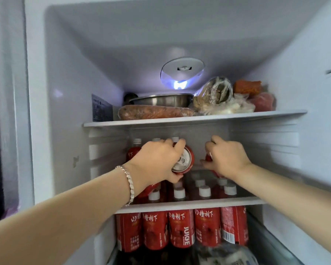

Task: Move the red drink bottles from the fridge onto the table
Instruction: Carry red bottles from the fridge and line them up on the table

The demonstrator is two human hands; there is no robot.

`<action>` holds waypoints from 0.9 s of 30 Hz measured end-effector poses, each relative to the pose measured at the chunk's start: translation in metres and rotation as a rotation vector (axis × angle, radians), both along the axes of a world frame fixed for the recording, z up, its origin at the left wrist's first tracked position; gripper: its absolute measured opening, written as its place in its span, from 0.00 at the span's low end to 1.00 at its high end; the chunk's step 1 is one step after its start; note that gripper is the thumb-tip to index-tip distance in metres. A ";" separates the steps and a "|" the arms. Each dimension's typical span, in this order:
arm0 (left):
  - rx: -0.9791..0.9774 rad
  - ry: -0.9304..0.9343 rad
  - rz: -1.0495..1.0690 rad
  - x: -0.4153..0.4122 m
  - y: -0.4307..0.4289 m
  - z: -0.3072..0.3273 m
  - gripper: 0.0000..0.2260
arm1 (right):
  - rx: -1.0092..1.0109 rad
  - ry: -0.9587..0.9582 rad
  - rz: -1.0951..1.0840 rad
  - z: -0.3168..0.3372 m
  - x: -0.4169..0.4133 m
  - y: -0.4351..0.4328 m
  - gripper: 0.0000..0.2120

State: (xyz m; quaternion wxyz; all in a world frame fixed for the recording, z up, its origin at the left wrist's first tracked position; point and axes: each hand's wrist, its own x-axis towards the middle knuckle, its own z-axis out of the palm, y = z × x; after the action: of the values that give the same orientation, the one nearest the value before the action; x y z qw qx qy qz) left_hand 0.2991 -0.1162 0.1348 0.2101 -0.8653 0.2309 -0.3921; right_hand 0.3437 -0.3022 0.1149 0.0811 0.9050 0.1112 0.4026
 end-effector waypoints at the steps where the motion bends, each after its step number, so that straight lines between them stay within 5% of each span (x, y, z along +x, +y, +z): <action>1: -0.006 0.006 0.008 -0.006 0.000 0.003 0.36 | -0.008 -0.001 0.004 0.000 -0.006 0.000 0.20; 13: -0.200 -0.007 0.208 -0.147 -0.008 0.002 0.33 | 0.046 -0.123 0.273 0.019 -0.107 0.026 0.15; 27: -0.617 0.433 1.005 -0.392 0.064 -0.155 0.29 | -0.270 0.396 0.836 -0.103 -0.288 0.149 0.19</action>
State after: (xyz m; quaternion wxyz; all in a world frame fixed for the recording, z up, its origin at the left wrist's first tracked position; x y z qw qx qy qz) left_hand -0.0932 -0.0517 -0.0200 0.0578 -0.9487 -0.2908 -0.1098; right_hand 0.0560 -0.1529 0.0116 0.0063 0.8234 0.5301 0.2025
